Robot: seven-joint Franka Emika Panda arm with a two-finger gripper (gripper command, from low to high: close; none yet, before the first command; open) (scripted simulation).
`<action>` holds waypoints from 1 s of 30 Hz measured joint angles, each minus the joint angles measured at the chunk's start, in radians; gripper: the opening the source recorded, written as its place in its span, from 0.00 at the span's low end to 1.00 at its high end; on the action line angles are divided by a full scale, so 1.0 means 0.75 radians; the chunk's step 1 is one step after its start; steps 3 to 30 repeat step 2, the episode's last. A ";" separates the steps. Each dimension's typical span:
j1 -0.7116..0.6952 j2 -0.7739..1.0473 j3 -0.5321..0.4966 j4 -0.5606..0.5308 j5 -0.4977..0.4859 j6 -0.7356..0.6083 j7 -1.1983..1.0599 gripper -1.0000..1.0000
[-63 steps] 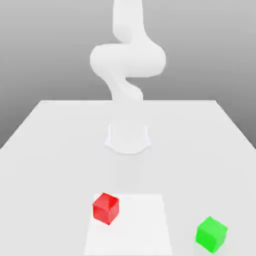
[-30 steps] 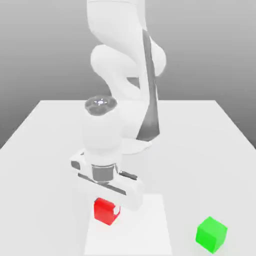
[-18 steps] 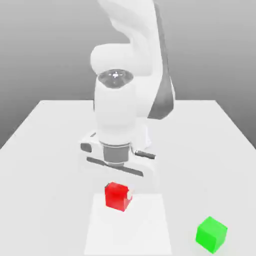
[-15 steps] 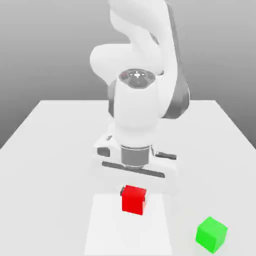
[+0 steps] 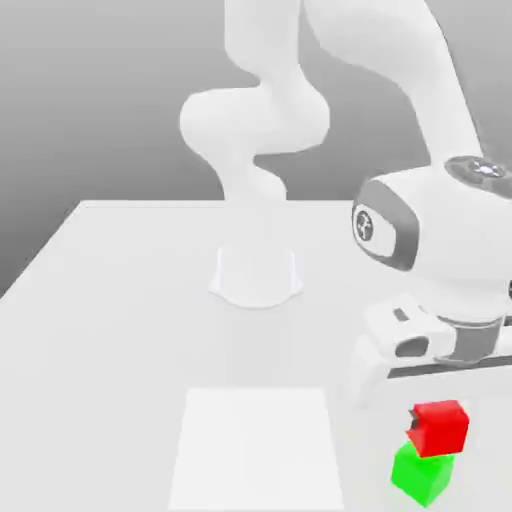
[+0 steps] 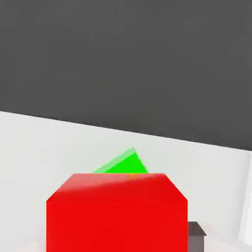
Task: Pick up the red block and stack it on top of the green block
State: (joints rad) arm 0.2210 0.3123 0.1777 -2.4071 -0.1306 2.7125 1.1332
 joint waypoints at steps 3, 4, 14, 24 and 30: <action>0.000 0.000 0.000 0.000 0.000 0.000 0.000 1.00; 0.000 0.000 0.000 0.000 0.000 0.000 0.000 1.00; 0.000 0.000 0.000 0.000 0.000 0.000 0.000 1.00; 0.000 0.000 0.000 0.000 0.000 0.000 0.000 1.00; 0.000 0.000 0.000 0.000 0.000 0.000 0.000 1.00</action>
